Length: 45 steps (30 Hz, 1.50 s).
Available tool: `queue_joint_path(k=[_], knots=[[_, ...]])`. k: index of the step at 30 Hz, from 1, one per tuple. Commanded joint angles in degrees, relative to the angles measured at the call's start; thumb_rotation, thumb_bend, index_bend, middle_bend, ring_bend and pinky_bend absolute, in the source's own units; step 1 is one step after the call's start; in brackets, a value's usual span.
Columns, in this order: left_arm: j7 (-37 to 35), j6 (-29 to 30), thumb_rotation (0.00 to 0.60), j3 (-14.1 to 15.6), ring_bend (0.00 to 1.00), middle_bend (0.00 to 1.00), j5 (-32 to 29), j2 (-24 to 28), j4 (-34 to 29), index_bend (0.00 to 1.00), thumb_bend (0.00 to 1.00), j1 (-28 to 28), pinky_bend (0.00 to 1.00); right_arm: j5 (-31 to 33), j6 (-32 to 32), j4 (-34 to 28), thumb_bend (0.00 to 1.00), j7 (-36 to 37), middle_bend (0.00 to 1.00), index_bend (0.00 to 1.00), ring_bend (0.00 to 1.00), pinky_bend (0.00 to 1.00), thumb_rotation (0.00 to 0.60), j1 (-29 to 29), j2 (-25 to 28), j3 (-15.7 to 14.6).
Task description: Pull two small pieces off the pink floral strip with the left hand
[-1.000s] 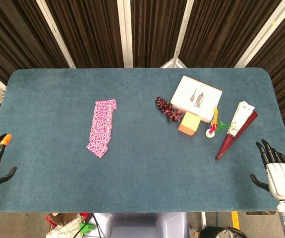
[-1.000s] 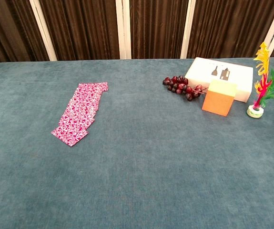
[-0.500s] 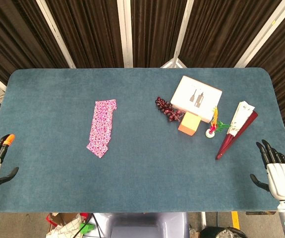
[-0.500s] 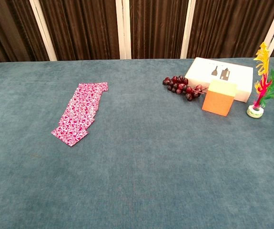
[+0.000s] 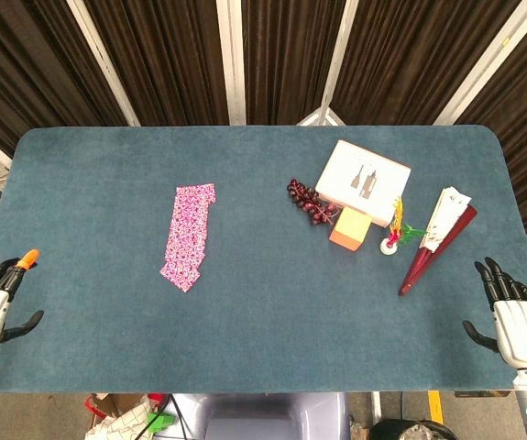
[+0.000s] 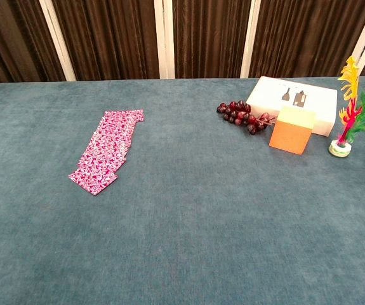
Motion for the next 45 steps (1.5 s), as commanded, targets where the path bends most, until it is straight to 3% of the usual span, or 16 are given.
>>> queue_joint_path(k=[1,6,9,15,22,27,33,45], knots=[[0.02,-4.58,0.6,-0.32,0.39,0.45,-0.16,0.45,-0.21,0.05,0.47,-2.9,0.5,-0.03,0.15,0.03,0.25,0.37,0.07,0.0,0.18,0.24,0.6,-0.04,0.04,0.06],[2.41,-12.35,0.6,-1.81,0.6,0.69,-2.61,1.59,-3.34,0.07,0.74,-7.73,0.66,0.04,0.12,0.22,0.25,1.05,0.07,0.0,0.18,0.24,0.6,-0.04,0.13,0.12],[5.0,-17.45,0.6,-2.82,0.69,0.78,-4.92,1.96,-5.93,0.09,0.84,-10.83,0.7,0.18,-0.15,0.35,0.25,1.3,0.07,0.0,0.18,0.24,0.6,0.04,0.16,0.14],[13.09,-28.68,0.6,-3.76,0.74,0.83,-11.21,1.93,-11.2,0.11,0.95,-17.39,0.72,0.37,-0.6,0.51,0.25,1.47,0.07,0.0,0.18,0.24,0.6,0.17,0.2,0.08],[25.53,-39.97,0.6,-4.47,0.76,0.84,-27.23,-0.35,-14.15,0.1,1.0,-26.29,0.72,0.58,-0.48,0.64,0.25,1.84,0.07,0.0,0.18,0.24,0.6,0.07,0.3,0.17],[34.26,-40.5,0.6,-3.19,0.76,0.84,-38.17,-3.84,-15.31,0.11,1.0,-31.86,0.72,0.85,-0.54,0.88,0.25,2.19,0.07,0.0,0.18,0.24,0.6,0.04,0.37,0.28],[39.97,-39.22,0.6,-1.17,0.76,0.84,-47.75,-8.03,-14.57,0.11,1.0,-37.2,0.72,0.85,-0.29,0.97,0.25,2.59,0.07,0.0,0.18,0.24,0.6,-0.09,0.55,0.34],[43.96,-36.28,0.6,1.85,0.76,0.84,-56.07,-12.95,-13.5,0.11,1.0,-42.95,0.73,1.47,-0.49,1.14,0.25,2.99,0.07,0.0,0.18,0.24,0.6,-0.14,0.76,0.56]])
